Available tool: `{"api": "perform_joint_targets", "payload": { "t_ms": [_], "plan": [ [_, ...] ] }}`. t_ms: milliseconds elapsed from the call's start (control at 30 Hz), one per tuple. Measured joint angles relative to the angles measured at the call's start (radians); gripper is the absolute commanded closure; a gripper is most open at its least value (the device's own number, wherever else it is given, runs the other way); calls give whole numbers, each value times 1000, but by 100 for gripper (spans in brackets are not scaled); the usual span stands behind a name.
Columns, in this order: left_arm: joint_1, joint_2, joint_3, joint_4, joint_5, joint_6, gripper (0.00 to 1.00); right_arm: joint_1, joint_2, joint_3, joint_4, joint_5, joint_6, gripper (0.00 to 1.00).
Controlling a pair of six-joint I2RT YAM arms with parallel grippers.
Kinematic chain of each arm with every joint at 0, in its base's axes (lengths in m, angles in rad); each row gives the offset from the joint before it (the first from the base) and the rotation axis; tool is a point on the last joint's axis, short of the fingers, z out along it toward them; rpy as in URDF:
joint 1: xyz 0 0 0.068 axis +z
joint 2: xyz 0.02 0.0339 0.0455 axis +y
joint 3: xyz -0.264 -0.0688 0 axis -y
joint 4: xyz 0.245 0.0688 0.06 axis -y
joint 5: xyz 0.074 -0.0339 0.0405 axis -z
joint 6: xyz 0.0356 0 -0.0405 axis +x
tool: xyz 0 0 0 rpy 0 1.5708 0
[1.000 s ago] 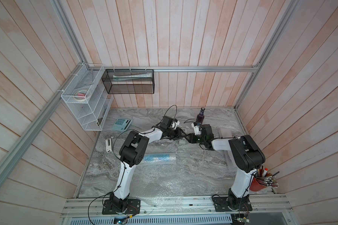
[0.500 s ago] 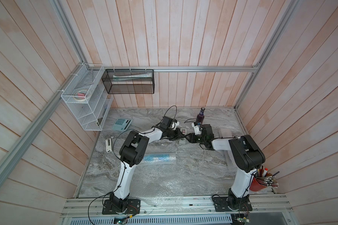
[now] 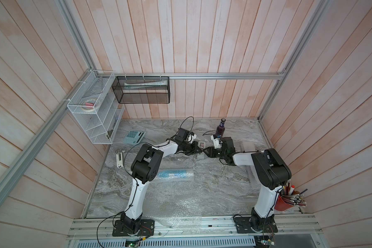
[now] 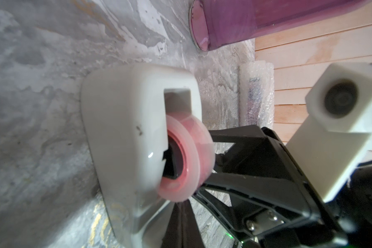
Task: Wrap wine bottles in bubble wrap
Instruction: Tear off the tape using the Tape Cutter.
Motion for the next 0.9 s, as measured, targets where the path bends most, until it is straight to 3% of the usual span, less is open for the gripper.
{"api": "perform_joint_targets", "payload": {
  "t_ms": [500,900],
  "plan": [
    [-3,-76,-8,-68,64,-9,100,2,6,5,5,0,1,60],
    [-16,-79,-74,-149,51,31,100,-6,6,-6,18,-18,3,60]
  ]
}}
